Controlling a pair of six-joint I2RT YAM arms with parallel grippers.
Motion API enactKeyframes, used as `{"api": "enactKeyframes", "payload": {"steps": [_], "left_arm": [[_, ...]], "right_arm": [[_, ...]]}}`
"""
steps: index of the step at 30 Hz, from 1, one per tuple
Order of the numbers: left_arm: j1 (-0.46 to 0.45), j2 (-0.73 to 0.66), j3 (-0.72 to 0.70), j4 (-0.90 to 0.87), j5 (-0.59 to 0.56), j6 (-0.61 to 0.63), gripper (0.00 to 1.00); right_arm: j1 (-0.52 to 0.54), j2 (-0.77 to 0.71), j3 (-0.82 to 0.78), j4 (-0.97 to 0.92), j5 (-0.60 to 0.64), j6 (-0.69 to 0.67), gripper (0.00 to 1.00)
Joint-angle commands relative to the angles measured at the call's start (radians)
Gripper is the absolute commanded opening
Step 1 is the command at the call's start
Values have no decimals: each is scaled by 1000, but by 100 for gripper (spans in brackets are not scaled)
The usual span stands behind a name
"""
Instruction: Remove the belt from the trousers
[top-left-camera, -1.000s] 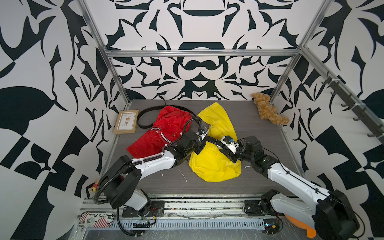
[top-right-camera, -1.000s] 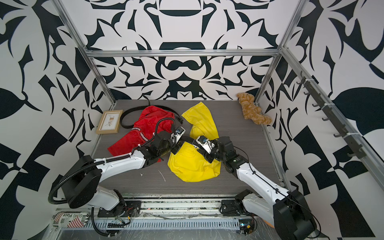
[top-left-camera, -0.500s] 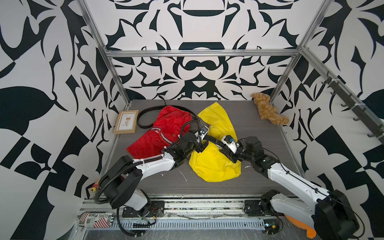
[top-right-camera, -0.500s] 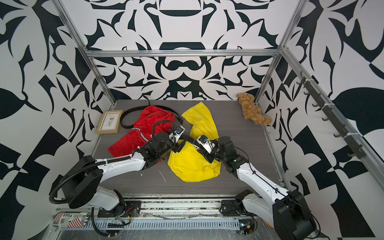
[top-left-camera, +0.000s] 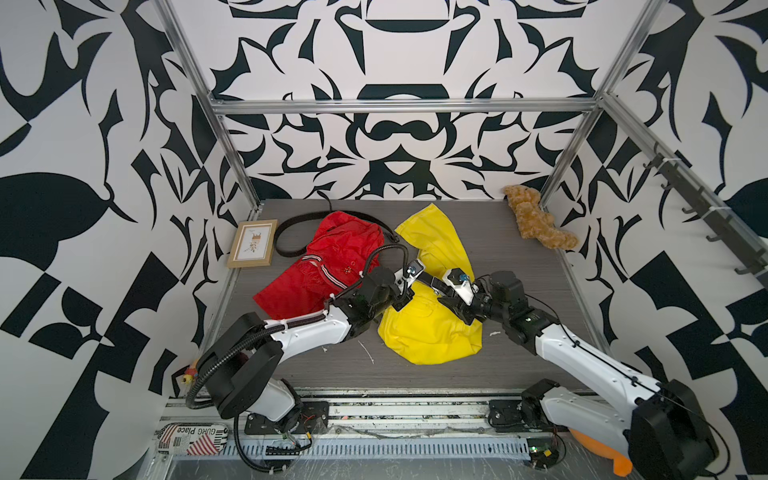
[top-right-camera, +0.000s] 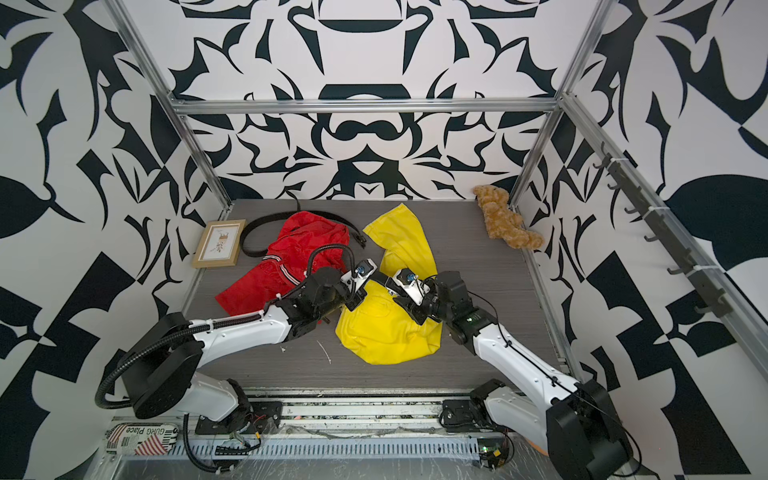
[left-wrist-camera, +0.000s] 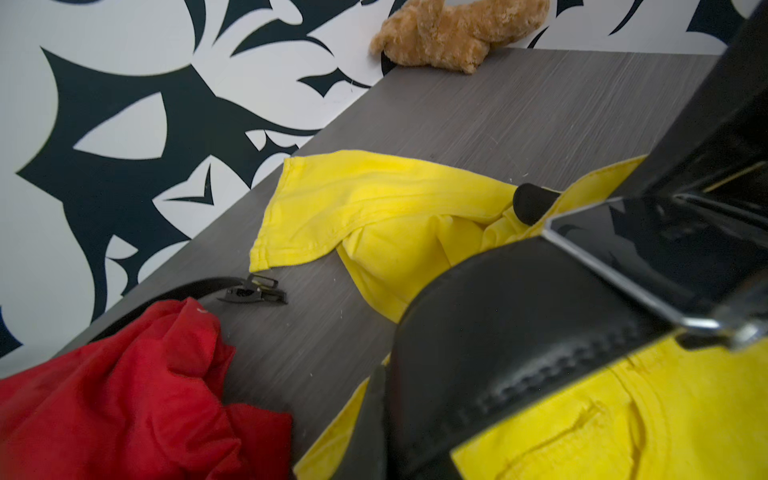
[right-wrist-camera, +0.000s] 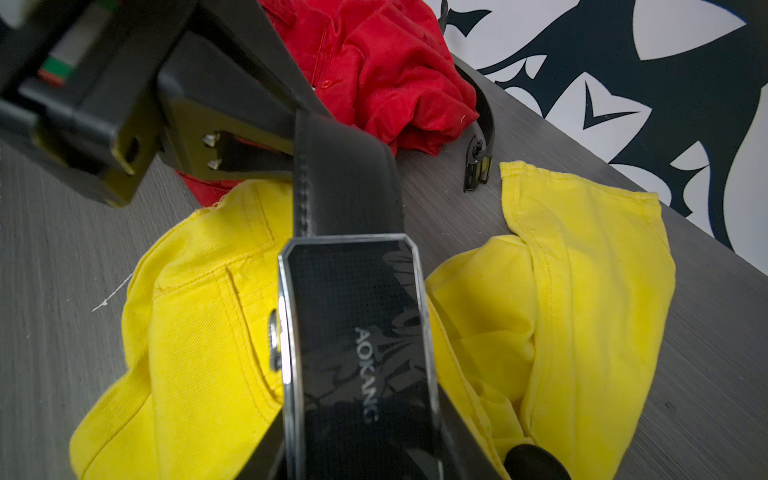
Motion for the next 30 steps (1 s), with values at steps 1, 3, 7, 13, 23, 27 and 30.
{"api": "enactKeyframes", "payload": {"steps": [1, 3, 7, 13, 23, 27, 30], "left_arm": [[-26, -74, 39, -133, -47, -3, 0], [-38, -97, 44, -196, -68, -10, 0], [-46, -145, 59, -305, -84, -36, 0], [-46, -155, 104, -390, -80, -39, 0], [-46, -117, 145, -428, -42, -33, 0], [-46, -120, 143, -429, -42, -33, 0], [-46, -120, 145, -433, -41, -33, 0]], "right_arm": [[2, -5, 56, -121, 67, 51, 30], [2, -37, 62, -136, 84, 68, 43], [6, -123, 57, -151, 88, 81, 68], [70, -177, 108, -236, 106, 19, 93], [194, -87, 169, -179, 267, -150, 99], [195, -13, 177, -94, 252, -192, 99], [195, 36, 192, -60, 238, -214, 90]]}}
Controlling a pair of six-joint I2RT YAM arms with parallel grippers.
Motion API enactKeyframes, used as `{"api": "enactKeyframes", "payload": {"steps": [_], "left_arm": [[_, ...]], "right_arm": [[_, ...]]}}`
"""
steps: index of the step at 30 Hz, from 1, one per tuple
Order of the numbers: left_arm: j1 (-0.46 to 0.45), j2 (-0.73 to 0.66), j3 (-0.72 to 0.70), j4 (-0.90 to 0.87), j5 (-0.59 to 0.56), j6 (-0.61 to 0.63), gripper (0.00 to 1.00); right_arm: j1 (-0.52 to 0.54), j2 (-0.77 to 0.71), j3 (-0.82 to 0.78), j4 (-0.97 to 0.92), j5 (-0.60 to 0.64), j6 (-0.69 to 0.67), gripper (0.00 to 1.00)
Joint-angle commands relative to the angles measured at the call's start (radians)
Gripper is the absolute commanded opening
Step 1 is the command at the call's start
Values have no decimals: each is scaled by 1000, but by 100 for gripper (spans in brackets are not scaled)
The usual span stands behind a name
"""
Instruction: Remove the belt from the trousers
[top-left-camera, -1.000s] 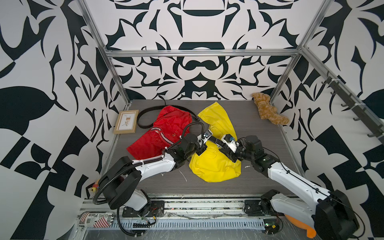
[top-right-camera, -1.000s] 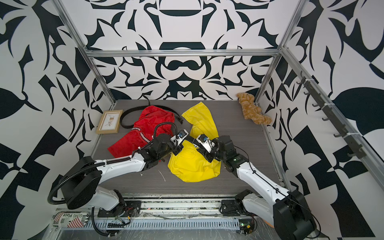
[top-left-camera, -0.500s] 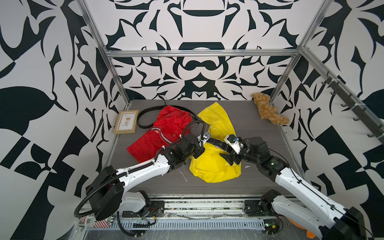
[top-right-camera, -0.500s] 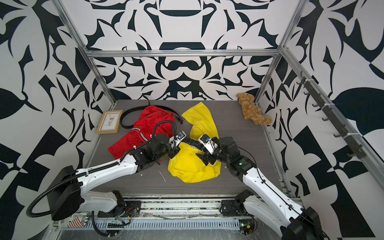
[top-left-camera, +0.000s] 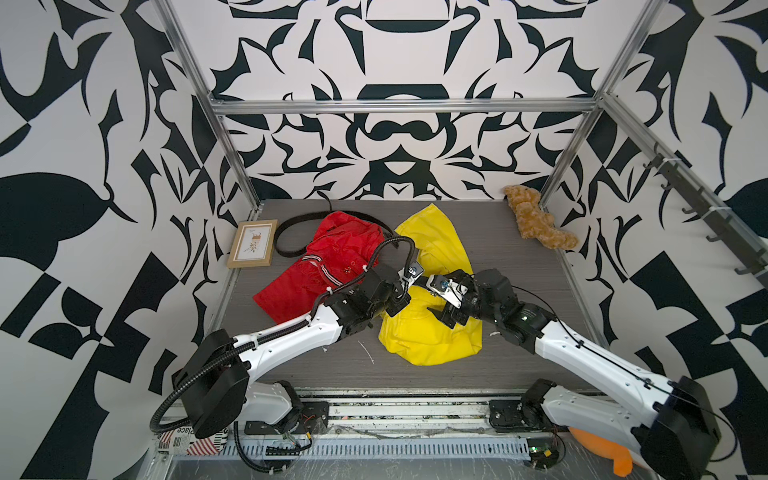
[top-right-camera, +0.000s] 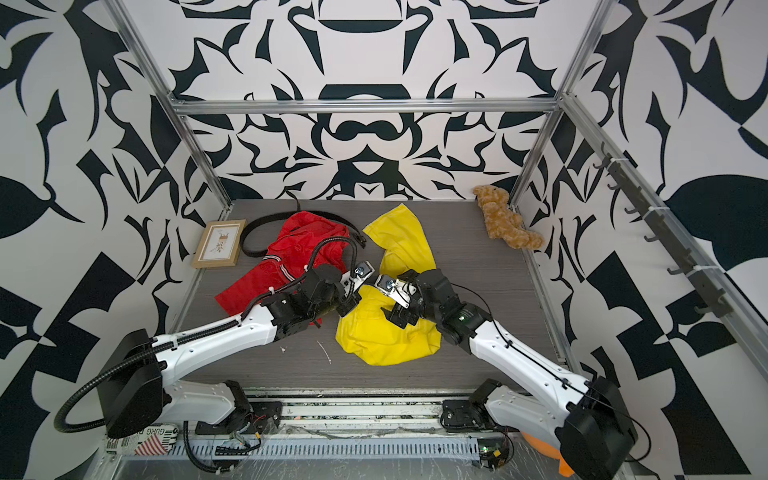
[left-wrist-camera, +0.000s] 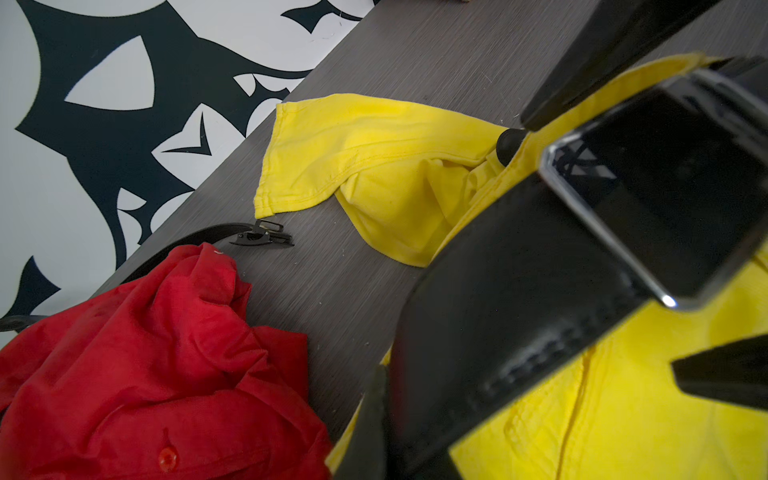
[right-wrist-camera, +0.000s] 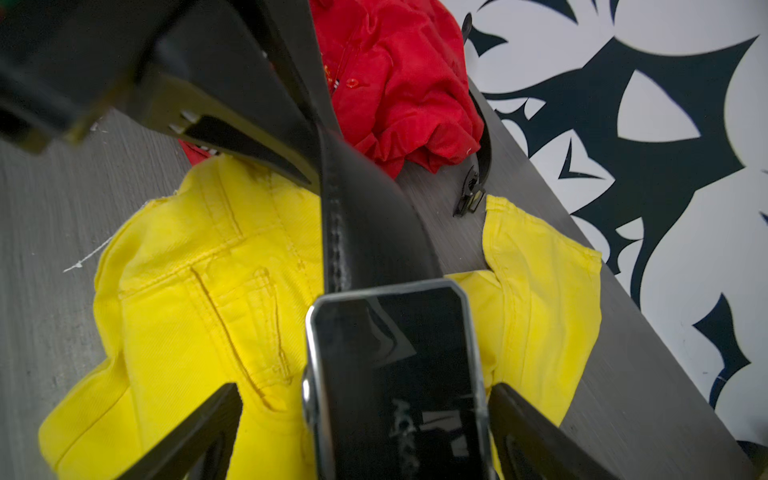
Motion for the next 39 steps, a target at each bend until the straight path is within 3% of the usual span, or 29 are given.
{"api": "enactKeyframes", "payload": {"steps": [1, 10, 23, 26, 30, 33, 39], "left_arm": [[-3, 0, 24, -12, 23, -11, 0], [-3, 15, 28, -14, 25, -10, 0], [-3, 31, 34, -17, 18, -13, 0], [-3, 37, 36, -19, 16, -11, 0], [-1, 50, 32, -20, -4, -11, 0], [1, 70, 24, -21, -30, -23, 0], [51, 92, -2, -12, -41, -112, 0]], "right_arm": [[6, 30, 58, 93, -5, -53, 86], [6, 53, 63, 118, -59, -62, 64], [5, 23, 56, 78, -82, -79, 49], [5, 21, 55, 81, -80, -79, 39], [5, 10, 47, 83, -84, -74, 14], [2, -4, 36, 84, -85, -58, 3], [-64, -43, -9, 107, -163, 42, 0]]}}
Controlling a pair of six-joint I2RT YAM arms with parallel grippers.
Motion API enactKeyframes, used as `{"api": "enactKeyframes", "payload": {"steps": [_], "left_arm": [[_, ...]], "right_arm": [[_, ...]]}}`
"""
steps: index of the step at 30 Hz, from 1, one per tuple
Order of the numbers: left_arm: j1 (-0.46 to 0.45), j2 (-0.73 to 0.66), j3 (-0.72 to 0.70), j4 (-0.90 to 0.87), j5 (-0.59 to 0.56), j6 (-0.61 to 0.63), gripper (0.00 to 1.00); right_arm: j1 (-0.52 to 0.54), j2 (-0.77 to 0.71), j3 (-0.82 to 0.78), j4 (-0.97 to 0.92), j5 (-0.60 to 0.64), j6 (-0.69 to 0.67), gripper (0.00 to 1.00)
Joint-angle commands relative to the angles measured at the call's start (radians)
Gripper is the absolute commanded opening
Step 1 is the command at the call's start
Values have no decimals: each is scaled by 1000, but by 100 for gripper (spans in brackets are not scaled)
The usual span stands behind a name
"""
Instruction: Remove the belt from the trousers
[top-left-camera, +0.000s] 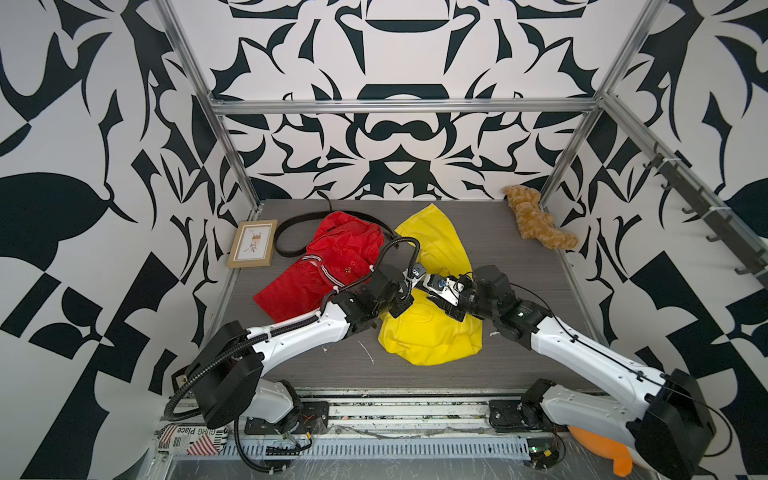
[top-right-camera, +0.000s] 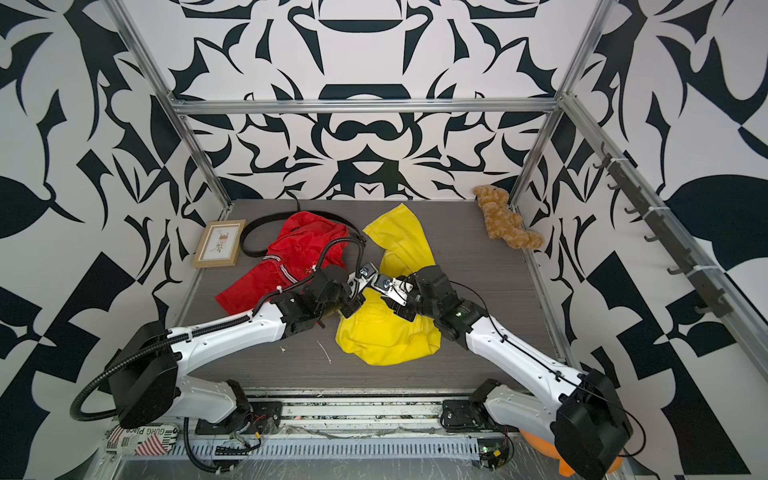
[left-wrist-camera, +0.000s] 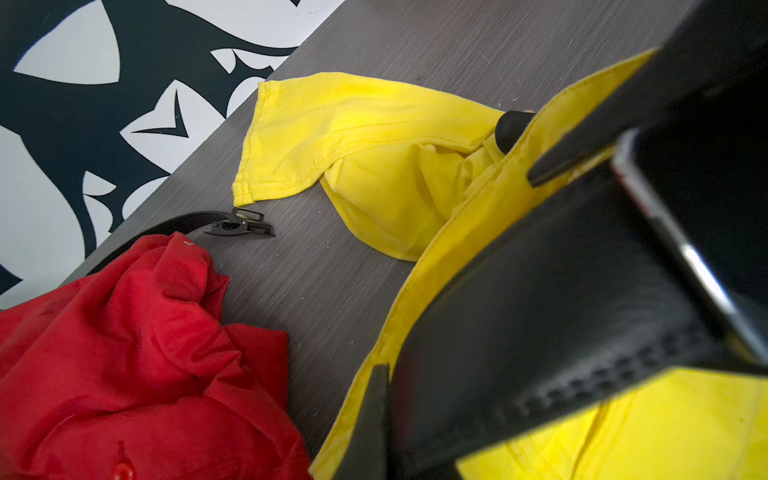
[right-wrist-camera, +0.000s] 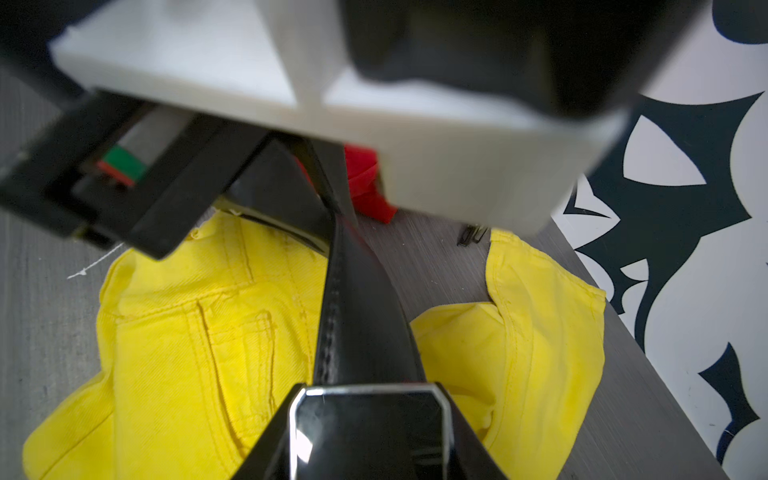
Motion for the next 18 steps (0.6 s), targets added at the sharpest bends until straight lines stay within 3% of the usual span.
{"api": "enactKeyframes", "payload": {"steps": [1, 11, 18], "left_arm": [[45, 27, -13, -28, -42, -80, 0], [84, 50, -32, -56, -112, -139, 0], [151, 48, -44, -91, -124, -200, 0]], "right_arm": [[-49, -60, -13, 53, -96, 95, 0], [-188, -101, -33, 61, -211, 193, 0], [-212, -100, -25, 54, -233, 211, 0]]}}
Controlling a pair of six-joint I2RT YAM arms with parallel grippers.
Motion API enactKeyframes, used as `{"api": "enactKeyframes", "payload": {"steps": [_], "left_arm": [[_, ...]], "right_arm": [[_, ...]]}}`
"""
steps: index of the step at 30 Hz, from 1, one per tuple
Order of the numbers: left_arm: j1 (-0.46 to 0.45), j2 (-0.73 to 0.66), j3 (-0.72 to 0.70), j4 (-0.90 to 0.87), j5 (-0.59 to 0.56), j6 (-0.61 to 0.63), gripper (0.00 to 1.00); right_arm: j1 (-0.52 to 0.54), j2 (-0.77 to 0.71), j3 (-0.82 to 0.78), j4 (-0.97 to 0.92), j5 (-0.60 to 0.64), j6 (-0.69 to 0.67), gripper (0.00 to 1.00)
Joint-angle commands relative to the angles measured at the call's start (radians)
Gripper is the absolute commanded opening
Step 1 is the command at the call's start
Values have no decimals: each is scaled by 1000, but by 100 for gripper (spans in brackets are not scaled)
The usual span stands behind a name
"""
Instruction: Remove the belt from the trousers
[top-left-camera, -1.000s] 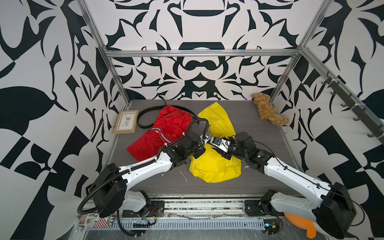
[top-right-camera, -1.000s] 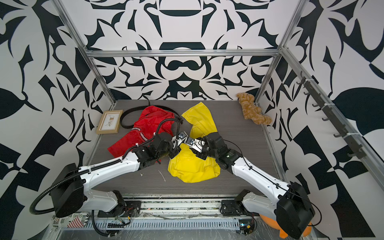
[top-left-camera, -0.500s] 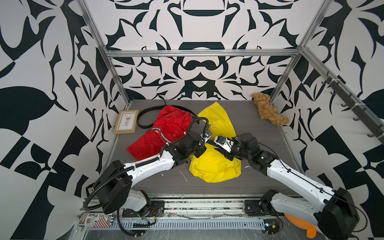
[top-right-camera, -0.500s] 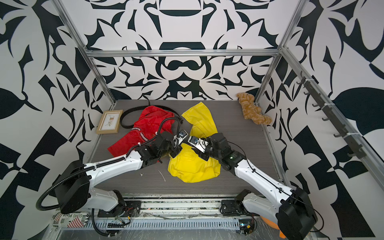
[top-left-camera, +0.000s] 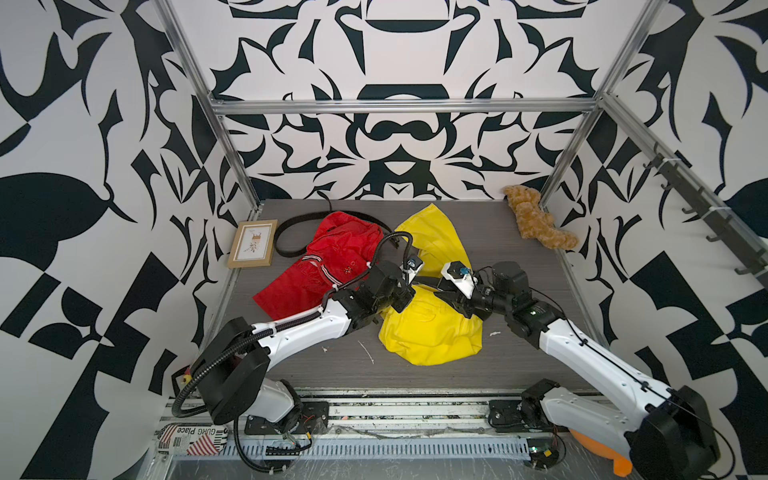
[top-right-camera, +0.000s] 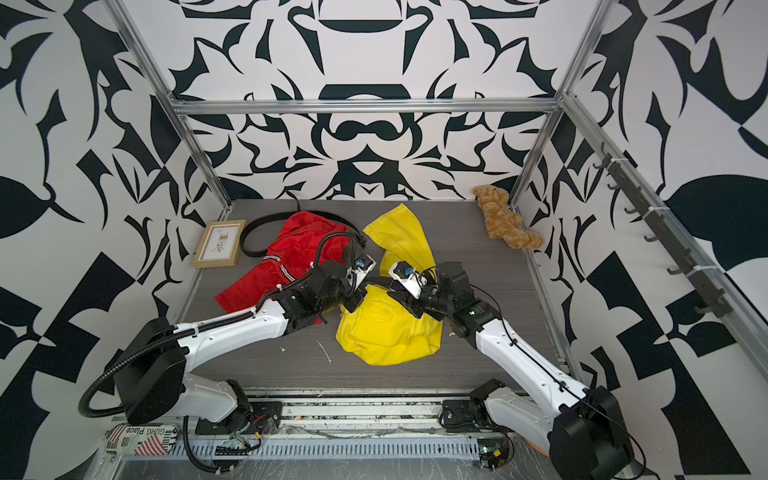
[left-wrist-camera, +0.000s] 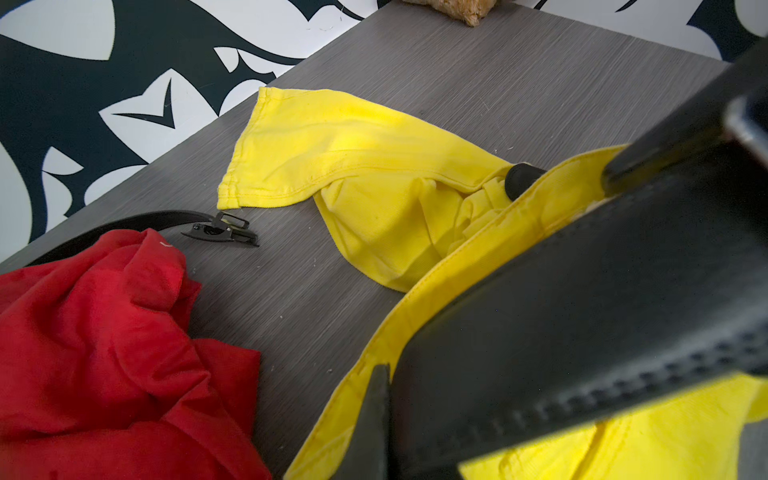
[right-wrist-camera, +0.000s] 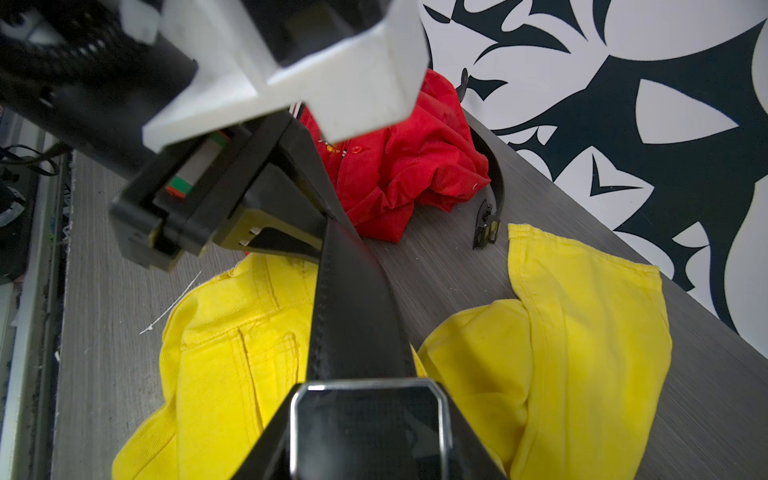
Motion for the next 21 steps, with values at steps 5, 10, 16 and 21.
{"api": "enactKeyframes", "payload": {"steps": [5, 10, 16, 21], "left_arm": [[158, 28, -42, -215, -209, -138, 0], [173, 32, -60, -210, -249, -190, 0], [267, -14, -133, -192, -198, -330, 0], [255, -31, -100, -211, -186, -285, 1]], "right_arm": [[-66, -75, 13, -13, 23, 53, 0], [-70, -70, 25, -26, 18, 68, 0], [-88, -91, 25, -41, 24, 81, 0], [-89, -73, 54, -79, 5, 67, 0]]}}
